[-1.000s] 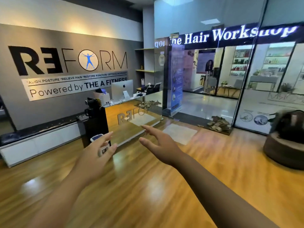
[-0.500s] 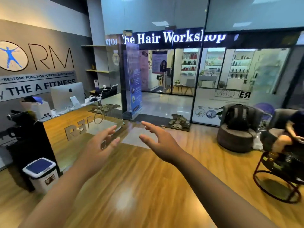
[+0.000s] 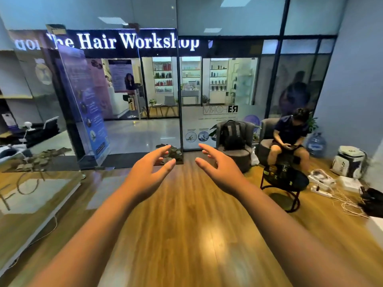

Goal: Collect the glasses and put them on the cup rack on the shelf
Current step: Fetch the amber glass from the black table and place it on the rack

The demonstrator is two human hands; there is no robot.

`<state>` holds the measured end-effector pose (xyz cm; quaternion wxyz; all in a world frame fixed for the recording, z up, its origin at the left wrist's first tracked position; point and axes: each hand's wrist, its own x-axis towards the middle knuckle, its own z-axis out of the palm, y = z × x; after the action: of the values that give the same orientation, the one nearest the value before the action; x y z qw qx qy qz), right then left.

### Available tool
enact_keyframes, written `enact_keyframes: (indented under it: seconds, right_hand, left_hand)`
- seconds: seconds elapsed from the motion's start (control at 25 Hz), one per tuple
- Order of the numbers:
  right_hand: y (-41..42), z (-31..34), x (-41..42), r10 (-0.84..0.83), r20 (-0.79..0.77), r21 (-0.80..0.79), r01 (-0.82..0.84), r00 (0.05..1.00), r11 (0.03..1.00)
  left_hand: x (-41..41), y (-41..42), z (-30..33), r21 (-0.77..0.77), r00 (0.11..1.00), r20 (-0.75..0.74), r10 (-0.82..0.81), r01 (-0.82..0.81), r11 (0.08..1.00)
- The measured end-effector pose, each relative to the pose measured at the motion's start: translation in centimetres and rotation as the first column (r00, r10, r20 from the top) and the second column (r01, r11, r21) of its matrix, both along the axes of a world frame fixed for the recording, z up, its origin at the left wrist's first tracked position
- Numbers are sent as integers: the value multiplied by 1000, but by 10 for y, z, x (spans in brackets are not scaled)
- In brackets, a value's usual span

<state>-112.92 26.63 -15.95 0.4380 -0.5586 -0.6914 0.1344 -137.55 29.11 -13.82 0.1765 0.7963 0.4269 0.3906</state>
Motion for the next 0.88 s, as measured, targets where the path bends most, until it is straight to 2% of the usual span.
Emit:
enact_keyframes:
  seconds: [0.2, 0.48, 0.88]
  right_hand:
    - [67, -7, 98, -150, -33, -11, 150, 988, 989]
    - [172, -5, 219, -244, -19, -47, 243, 970, 969]
    - [338, -33, 299, -324, 26, -93, 325, 946, 941]
  left_hand:
    - [108, 99, -4, -24, 985, -18, -169, 168, 985]
    - [231, 227, -4, -51, 967, 13, -255, 256, 965]
    - [316, 425, -35, -90, 938, 18, -345, 345, 934]
